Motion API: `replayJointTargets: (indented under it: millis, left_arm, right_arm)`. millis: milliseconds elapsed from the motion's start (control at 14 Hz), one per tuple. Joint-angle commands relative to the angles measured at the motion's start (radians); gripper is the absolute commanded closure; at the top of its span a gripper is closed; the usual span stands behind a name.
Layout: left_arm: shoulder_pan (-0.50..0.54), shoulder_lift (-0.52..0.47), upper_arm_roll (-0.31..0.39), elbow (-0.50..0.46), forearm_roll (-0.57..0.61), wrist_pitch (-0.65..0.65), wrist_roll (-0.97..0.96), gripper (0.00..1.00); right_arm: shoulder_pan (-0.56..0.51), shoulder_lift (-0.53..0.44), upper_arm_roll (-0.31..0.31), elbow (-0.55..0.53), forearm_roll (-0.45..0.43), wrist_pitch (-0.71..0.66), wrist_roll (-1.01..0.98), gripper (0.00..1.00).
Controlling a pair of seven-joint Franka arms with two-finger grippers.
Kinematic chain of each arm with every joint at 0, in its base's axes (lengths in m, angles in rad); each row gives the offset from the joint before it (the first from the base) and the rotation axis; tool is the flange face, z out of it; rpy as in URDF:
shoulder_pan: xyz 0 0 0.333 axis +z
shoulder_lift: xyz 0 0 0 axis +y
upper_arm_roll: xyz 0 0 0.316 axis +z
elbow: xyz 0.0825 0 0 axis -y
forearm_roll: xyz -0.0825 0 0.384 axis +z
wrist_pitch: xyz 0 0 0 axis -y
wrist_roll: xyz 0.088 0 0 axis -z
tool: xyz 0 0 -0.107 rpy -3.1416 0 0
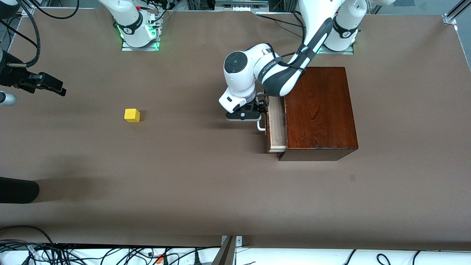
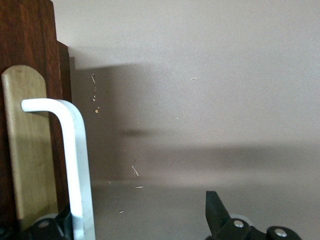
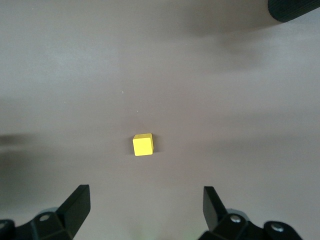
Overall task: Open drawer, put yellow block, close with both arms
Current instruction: 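Pull the drawer open by its handle with the left gripper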
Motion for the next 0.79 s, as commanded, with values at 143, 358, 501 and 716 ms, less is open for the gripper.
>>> replayJointTargets:
  millis: [143, 358, 501, 716]
  left_arm:
    - [-0.017, 0.054, -0.003, 0.078, -0.06, 0.054, -0.006, 0.0]
    - [-0.017, 0.046, -0.003, 0.091, -0.057, 0.042, -0.004, 0.0]
    - [-0.022, 0.048, -0.003, 0.116, -0.054, 0.0, -0.003, 0.0]
    - [-0.037, 0.046, -0.003, 0.148, -0.051, -0.044, -0.002, 0.0]
  right_arm:
    - [-0.01, -0.006, 0.005, 0.009, 0.007, -0.016, -0.011, 0.0]
    - [-0.01, -0.006, 0.005, 0.009, 0.007, -0.014, -0.011, 0.0]
    - [-0.01, -0.006, 0.005, 0.009, 0.007, -0.014, -0.011, 0.0]
    - [-0.01, -0.006, 0.005, 0.009, 0.007, -0.016, -0.011, 0.0]
